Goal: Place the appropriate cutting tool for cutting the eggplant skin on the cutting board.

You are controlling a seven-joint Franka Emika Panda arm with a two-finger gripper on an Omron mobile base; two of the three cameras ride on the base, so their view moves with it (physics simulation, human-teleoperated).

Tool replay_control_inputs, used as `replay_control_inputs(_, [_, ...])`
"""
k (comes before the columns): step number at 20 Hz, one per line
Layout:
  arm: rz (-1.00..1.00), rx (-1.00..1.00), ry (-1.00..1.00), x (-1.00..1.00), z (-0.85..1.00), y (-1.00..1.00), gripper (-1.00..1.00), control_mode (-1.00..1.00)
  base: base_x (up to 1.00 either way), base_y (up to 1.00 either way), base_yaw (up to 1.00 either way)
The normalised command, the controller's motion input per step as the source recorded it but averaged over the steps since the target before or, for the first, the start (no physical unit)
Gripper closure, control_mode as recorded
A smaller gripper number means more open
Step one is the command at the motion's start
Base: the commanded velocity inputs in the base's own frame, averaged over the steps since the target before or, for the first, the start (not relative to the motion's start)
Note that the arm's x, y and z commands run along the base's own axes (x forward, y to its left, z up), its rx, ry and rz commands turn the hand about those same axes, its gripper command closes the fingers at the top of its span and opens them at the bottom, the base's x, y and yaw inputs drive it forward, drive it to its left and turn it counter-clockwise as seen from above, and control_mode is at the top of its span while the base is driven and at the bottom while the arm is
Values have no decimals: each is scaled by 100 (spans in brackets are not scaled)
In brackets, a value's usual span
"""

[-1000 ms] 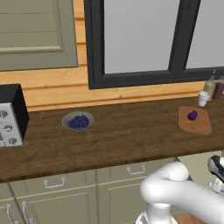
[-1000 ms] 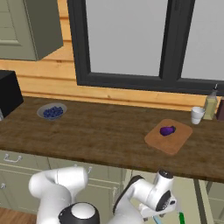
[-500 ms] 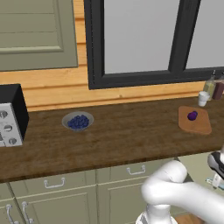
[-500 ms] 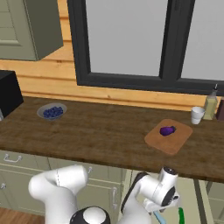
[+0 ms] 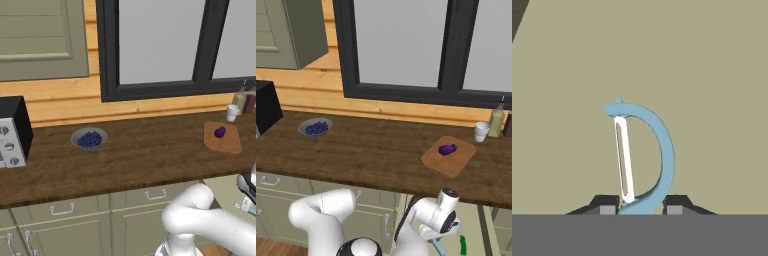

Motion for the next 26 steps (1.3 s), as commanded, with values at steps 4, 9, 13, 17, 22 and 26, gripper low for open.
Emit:
replay_control_inputs(4, [1,-2,-20,-59,85,18,100,-100,0,0,0])
replay_control_inputs(9, [6,-6,-20,-65,100,0,100,-100,0,0,0])
replay_control_inputs(13, [10,-9,-11,-71,100,0,100,-100,0,0,0])
replay_control_inputs(17, [10,-12,-10,-25,100,0,100,-100,0,0,0])
replay_control_inputs(22, [5,-4,-4,1,100,0,100,-100,0,0,0])
replay_control_inputs(26, [0,0,0,29,100,0,100,-100,0,0,0])
